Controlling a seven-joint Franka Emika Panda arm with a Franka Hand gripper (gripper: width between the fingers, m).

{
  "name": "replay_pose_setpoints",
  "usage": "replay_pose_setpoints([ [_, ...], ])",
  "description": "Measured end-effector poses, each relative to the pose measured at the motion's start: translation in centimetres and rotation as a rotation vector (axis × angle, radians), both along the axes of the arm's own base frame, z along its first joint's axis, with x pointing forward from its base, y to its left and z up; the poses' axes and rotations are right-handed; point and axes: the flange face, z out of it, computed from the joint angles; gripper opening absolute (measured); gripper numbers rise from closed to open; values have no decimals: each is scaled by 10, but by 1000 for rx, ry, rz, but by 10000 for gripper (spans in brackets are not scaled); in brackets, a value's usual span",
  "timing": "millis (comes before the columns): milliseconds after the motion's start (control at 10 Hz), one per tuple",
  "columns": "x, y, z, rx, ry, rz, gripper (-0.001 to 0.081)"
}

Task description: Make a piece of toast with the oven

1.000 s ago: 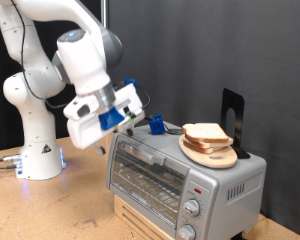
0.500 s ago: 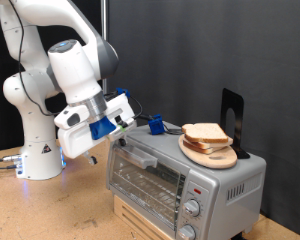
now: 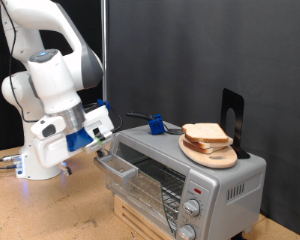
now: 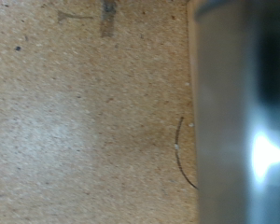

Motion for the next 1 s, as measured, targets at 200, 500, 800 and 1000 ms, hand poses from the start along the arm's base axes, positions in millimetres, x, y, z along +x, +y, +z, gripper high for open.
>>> replay_pose_setpoints([
  [200,-2,-11,-11,-15,14,-14,801],
  [500,-6,-25,-24,-34,28,-1,801],
  [800,-9,-35,-35,-51,44,-6,801],
  [1000,-13,-40,-45,-70,53,-6,801],
])
